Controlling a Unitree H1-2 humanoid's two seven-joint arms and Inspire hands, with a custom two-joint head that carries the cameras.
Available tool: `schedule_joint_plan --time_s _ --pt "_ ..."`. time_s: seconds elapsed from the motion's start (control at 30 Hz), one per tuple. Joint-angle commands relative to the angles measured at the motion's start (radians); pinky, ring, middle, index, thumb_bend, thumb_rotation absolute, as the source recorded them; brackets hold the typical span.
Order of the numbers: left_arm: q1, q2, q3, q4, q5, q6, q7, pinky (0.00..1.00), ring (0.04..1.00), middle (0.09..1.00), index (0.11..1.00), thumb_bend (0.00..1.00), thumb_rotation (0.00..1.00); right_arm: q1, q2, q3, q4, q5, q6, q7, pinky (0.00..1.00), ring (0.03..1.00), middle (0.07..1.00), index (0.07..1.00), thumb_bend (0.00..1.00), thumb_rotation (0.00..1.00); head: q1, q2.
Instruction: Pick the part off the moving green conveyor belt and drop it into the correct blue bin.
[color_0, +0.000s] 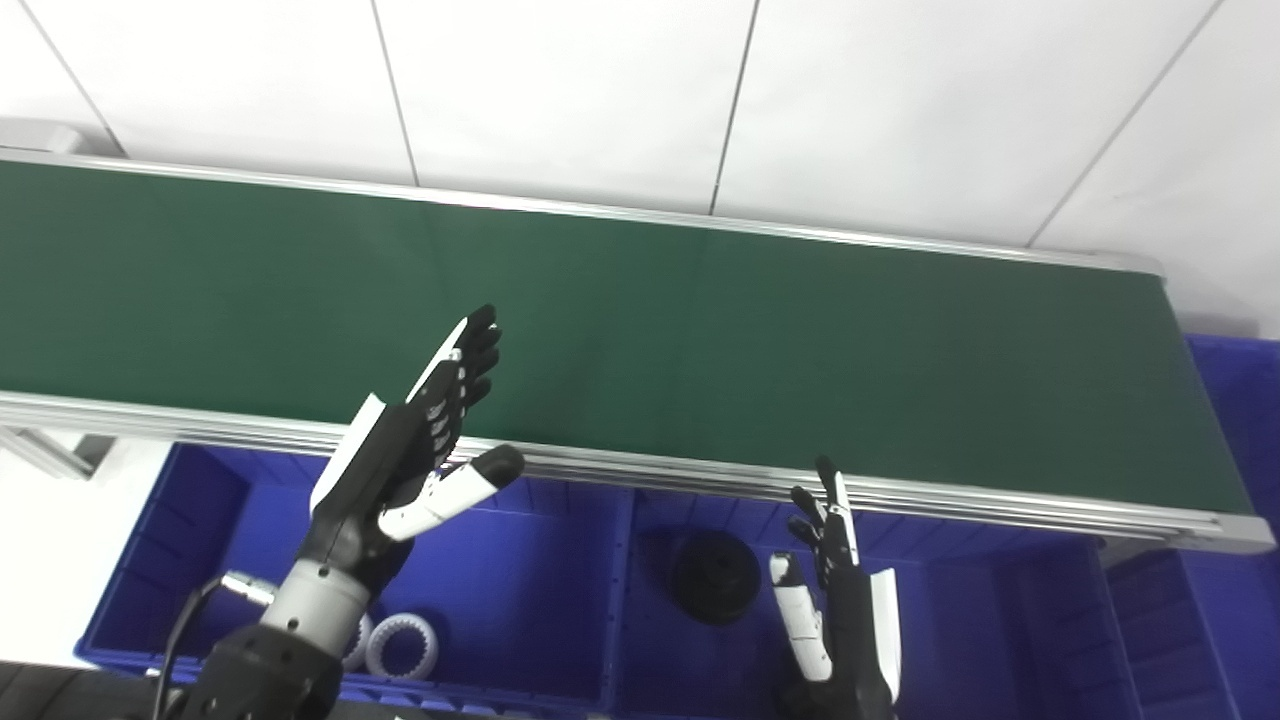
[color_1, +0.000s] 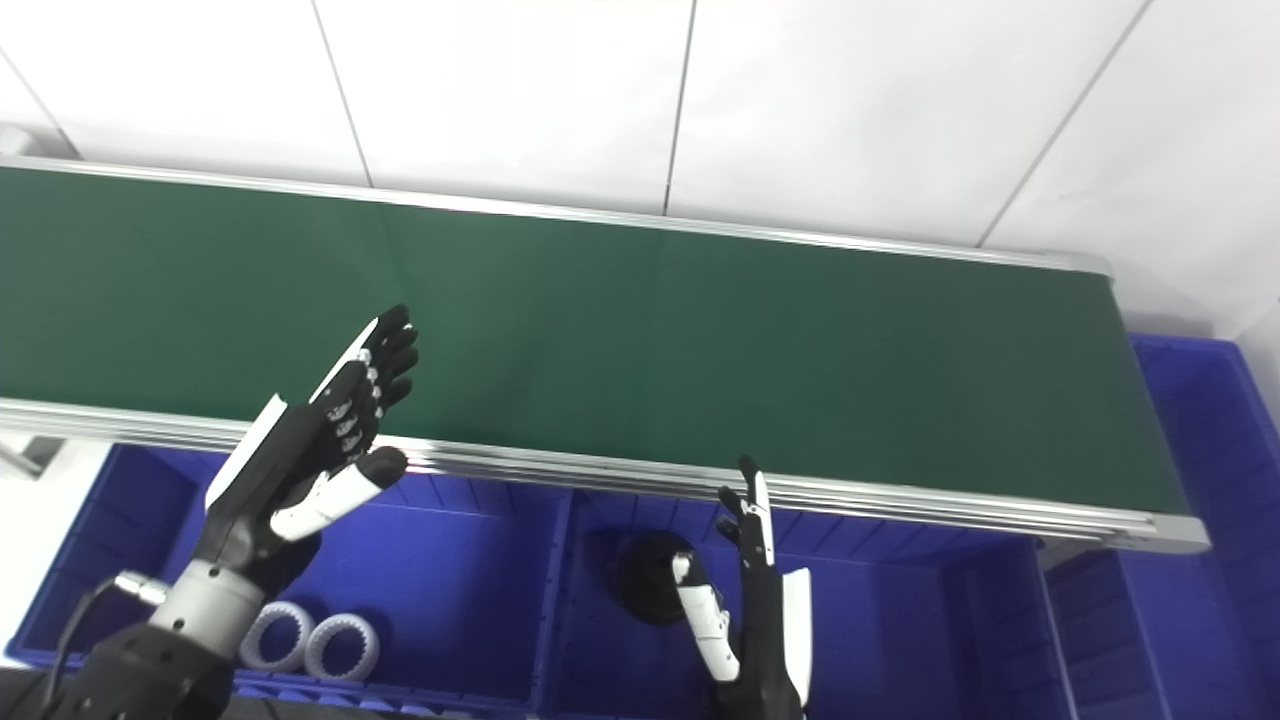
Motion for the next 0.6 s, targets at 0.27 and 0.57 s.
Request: schedule_joint_plan --time_s 0.27,0.57 --pt "0.037 0.032 -0.015 0.008 0.008 -0.112 0.031 1.0 1.0 1.0 1.0 0.7 0.67 -0.015 0.105 0.083 0.049 -0.001 -0.046 -0.04 0.85 0.919 1.0 0.985 0.66 1.0 -0.02 -0.03" --pt "0.031 0.078 0.009 0.071 -0.036 -0.186 0.023 1.0 1.0 1.0 1.0 0.69 0.65 -0.044 0.113 0.1 0.099 0.009 -0.049 -0.041 0.89 0.918 1.0 0.99 0.67 1.0 -0.142 -0.055"
